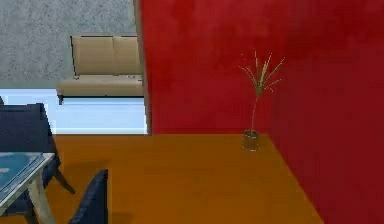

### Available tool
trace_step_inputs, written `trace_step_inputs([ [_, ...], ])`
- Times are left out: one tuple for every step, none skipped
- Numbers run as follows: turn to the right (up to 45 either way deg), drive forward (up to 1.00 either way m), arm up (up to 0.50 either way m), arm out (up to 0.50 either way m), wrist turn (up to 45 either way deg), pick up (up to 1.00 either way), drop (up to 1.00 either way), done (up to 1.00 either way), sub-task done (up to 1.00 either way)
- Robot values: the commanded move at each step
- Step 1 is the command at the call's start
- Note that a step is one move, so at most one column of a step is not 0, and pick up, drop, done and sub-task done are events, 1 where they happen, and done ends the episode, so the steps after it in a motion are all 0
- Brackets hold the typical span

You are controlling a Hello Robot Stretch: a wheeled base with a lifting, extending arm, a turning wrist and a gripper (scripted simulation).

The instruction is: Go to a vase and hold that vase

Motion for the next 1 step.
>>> trace_step_inputs([
  [-45.0, 0.00, 0.00, 0.00, 0.0, 0.00, 0.00, 0.00, 0.00],
])
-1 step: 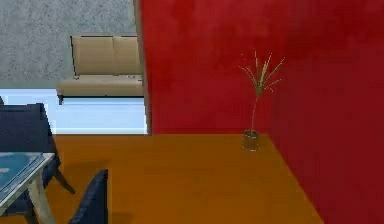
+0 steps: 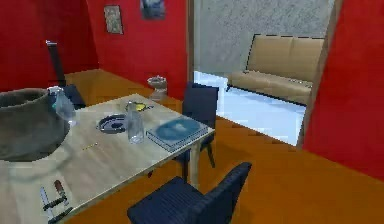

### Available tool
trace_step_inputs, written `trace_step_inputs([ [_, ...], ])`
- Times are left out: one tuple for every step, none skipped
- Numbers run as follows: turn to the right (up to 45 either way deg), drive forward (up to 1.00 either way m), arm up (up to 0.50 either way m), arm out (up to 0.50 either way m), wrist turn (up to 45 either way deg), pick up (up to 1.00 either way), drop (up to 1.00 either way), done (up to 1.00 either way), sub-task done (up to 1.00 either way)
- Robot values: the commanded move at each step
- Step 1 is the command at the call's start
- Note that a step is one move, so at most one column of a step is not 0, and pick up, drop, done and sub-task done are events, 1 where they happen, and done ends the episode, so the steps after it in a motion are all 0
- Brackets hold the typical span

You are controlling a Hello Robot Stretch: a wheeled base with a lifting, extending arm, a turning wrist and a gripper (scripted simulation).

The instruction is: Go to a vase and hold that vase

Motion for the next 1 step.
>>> trace_step_inputs([
  [-45.0, 0.00, 0.00, 0.00, 0.0, 0.00, 0.00, 0.00, 0.00],
])
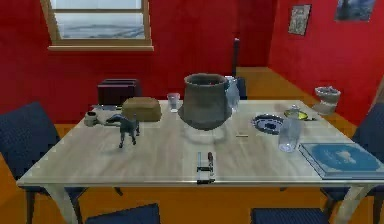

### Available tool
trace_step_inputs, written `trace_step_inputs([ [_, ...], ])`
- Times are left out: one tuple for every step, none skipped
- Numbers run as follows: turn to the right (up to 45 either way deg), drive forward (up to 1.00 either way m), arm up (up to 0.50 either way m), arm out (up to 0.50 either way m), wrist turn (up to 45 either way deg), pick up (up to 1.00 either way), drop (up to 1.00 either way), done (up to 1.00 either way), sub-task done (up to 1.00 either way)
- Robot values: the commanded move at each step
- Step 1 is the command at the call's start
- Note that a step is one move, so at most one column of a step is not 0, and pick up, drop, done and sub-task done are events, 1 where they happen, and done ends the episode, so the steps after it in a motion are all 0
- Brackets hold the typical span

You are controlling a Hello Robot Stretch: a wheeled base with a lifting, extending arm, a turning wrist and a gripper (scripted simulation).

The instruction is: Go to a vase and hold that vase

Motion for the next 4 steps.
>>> trace_step_inputs([
  [-45.0, 0.00, 0.00, 0.00, 0.0, 0.00, 0.00, 0.00, 0.00],
  [-36.0, 0.00, 0.00, 0.00, 0.0, 0.00, 0.00, 0.00, 0.00],
  [45.0, 0.00, 0.00, 0.00, 0.0, 0.00, 0.00, 0.00, 0.00],
  [45.0, 0.00, 0.00, 0.00, 0.0, 0.00, 0.00, 0.00, 0.00],
])
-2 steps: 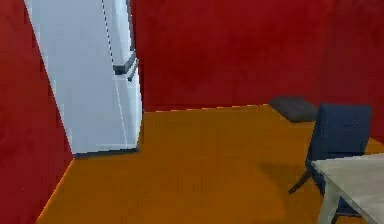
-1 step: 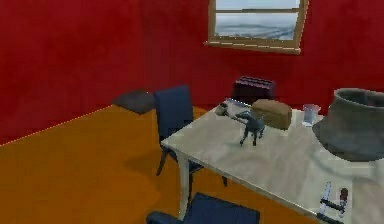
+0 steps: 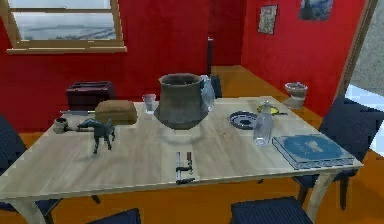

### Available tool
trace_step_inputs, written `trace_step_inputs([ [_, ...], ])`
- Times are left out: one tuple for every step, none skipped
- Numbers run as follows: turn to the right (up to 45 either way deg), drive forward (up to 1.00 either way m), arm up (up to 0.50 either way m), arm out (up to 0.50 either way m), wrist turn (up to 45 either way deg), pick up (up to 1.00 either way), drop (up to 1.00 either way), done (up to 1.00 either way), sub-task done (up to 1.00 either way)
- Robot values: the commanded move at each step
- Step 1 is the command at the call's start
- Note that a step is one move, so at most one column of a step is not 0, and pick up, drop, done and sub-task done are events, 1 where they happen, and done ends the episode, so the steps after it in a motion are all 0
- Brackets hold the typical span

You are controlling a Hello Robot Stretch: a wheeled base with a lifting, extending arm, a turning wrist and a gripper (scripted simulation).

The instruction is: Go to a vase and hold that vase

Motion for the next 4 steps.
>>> trace_step_inputs([
  [3.0, 0.00, 0.00, 0.00, 0.0, 0.00, 0.00, 0.00, 0.00],
  [0.0, 0.30, 0.00, 0.00, 0.0, 0.00, 0.00, 0.00, 0.00],
  [-45.0, 0.00, 0.00, 0.00, 0.0, 0.00, 0.00, 0.00, 0.00],
  [-45.0, 0.00, 0.00, 0.00, 0.0, 0.00, 0.00, 0.00, 0.00],
])
